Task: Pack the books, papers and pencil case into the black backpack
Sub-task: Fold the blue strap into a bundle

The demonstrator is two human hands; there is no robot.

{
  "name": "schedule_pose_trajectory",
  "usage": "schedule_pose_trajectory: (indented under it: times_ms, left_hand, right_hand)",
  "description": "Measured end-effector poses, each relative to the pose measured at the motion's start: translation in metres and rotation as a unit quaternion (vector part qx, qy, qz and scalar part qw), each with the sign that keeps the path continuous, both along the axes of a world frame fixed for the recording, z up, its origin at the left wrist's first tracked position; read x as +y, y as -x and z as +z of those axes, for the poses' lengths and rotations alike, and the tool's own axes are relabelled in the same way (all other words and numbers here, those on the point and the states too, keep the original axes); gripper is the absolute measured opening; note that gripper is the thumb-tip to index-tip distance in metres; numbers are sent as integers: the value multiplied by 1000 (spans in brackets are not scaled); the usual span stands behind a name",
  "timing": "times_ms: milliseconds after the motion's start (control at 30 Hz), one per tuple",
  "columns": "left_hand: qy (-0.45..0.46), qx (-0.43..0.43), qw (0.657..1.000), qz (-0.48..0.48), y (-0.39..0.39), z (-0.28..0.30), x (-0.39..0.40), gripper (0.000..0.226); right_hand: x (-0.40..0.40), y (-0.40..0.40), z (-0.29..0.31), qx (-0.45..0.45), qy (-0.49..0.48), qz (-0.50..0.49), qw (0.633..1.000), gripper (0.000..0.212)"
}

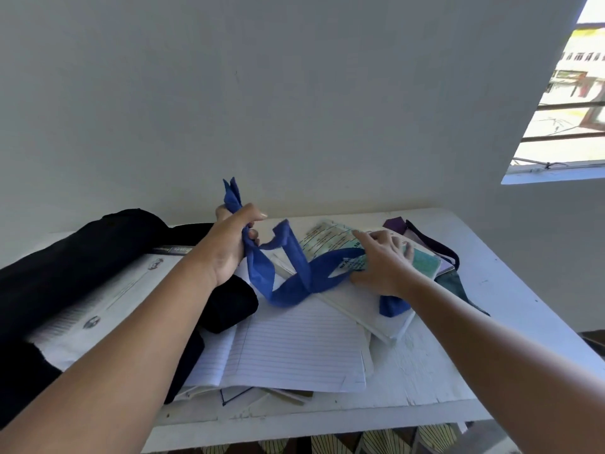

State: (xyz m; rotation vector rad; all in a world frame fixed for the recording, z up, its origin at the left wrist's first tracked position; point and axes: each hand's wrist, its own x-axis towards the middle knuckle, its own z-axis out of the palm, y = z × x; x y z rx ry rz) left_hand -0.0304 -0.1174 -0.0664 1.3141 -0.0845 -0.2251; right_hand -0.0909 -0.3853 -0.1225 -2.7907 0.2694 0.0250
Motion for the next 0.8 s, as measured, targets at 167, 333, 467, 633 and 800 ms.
schedule_pose_trajectory:
  times_ms: [167, 333, 467, 633, 800]
  left_hand:
    - [-71, -41, 995, 52, 5, 1, -16, 9]
    - [-219, -129, 967, -22, 24, -3, -34, 22]
    - [-239, -139, 960, -46, 33, -1, -46, 29]
    - [-203, -134, 963, -114, 32, -3, -51, 28]
    - [-226, -130, 963, -69, 28, -10, -51, 28]
  right_hand:
    - [27, -2, 17, -39, -122, 69, 989, 84]
    - [54, -5, 33, -149, -415, 75, 894, 37]
    - [67, -6, 40, -212, -507, 45, 834, 23]
    - [68, -7, 38, -248, -557, -1, 793, 11]
    - [62, -11, 25, -258, -501, -33, 825, 16]
